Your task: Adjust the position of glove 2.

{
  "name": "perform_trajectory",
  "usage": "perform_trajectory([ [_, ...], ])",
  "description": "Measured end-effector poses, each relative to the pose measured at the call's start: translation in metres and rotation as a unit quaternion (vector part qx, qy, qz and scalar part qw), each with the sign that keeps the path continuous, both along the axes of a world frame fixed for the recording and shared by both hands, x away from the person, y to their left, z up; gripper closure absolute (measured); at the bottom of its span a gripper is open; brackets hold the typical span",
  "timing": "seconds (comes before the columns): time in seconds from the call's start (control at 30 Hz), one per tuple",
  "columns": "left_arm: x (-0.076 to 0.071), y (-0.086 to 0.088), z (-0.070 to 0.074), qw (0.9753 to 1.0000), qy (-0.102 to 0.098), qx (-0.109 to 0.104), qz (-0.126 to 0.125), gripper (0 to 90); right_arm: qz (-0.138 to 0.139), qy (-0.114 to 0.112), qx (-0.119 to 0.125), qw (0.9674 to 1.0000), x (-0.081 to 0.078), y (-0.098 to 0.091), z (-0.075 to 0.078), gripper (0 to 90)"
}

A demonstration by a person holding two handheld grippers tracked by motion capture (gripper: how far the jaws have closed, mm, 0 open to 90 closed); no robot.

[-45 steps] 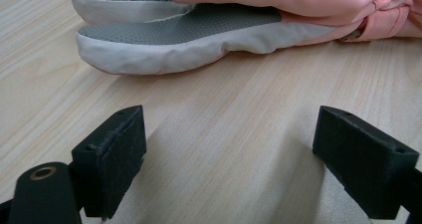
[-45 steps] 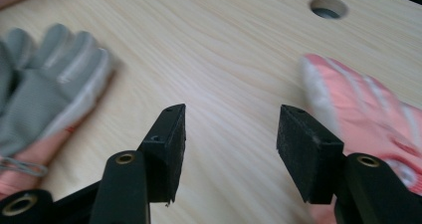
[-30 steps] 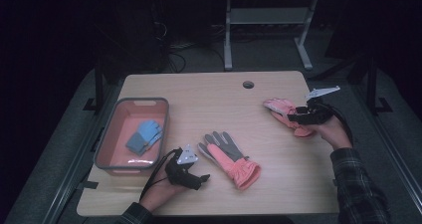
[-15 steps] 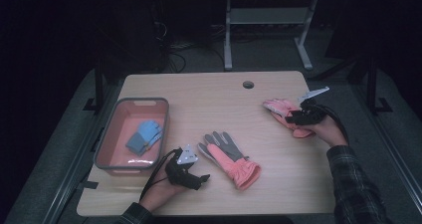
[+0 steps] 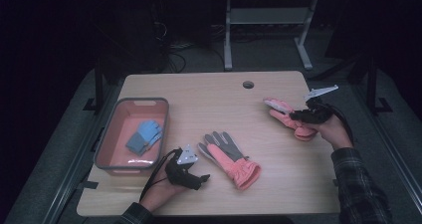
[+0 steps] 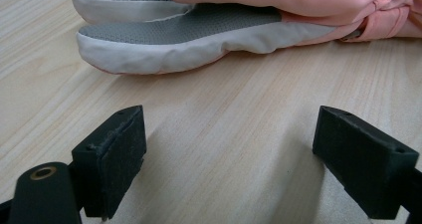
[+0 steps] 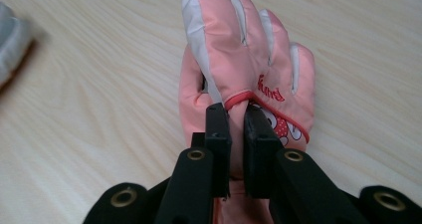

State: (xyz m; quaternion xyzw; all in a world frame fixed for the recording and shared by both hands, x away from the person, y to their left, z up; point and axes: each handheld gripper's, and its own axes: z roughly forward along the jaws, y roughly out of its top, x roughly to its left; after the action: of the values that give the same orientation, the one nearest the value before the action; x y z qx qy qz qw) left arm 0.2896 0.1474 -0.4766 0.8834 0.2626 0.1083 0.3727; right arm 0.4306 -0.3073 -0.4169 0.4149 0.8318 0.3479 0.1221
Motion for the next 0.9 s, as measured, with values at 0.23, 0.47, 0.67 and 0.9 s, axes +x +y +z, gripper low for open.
perform_trajectory([
  [0.23,-0.003,-0.001,0.014,0.9999,0.007,0.007,-0.002,38.6,0.01,-0.015,0.009,0.9998,-0.015,0.011,0.015,83.2],
  [0.47,-0.009,-0.016,0.025,0.9959,0.044,-0.03,-0.073,89.6,0.019,-0.021,0.015,0.9995,-0.018,0.018,0.019,83.2],
  [0.67,-0.011,-0.05,0.02,0.9919,0.05,-0.027,-0.114,89.6,0.019,-0.019,0.016,0.9995,-0.019,0.021,0.021,83.2],
  [0.9,-0.007,-0.076,0.016,0.9901,0.041,-0.019,-0.133,89.7,0.024,-0.021,0.019,0.9993,-0.019,0.025,0.023,83.2],
])
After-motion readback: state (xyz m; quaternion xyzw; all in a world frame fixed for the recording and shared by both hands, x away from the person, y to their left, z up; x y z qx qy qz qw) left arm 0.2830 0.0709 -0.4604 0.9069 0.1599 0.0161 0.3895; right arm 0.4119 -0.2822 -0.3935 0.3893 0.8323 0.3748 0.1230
